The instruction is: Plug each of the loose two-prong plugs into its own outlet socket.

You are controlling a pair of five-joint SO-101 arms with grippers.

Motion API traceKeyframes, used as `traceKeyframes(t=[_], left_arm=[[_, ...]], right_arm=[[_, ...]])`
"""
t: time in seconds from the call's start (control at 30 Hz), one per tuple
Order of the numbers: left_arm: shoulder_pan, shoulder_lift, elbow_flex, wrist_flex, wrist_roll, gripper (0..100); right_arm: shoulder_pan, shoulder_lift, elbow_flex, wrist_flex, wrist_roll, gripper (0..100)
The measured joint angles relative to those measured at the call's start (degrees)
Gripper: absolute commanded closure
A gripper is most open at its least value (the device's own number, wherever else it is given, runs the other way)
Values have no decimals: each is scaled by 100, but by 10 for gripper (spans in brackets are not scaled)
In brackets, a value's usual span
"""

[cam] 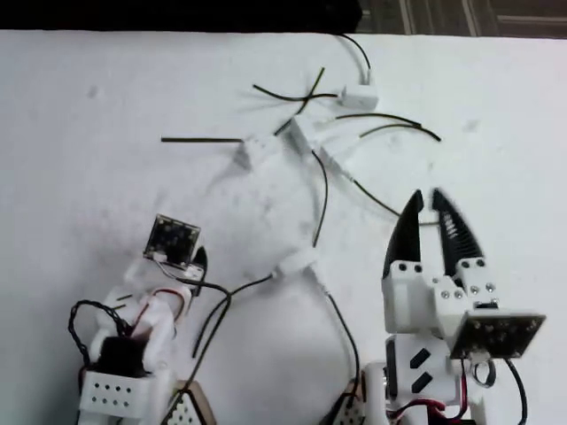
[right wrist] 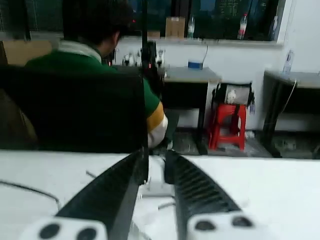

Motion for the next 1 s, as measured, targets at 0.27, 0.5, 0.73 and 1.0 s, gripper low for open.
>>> traceKeyframes(t=[0.27, 0.5, 0.73, 1.0], left_arm=[[0, 0, 0, 334, 0, 981], [9, 0, 0, 651, 0, 976], [0, 0, 0, 1134, 0, 976], [0, 0, 0, 1653, 0, 976]], right_arm=[[0, 0, 651, 1521, 0, 980], [0, 0, 1987, 1837, 0, 980], [0, 44, 3314, 1837, 0, 979], [18, 62, 4070, 1714, 0, 978]])
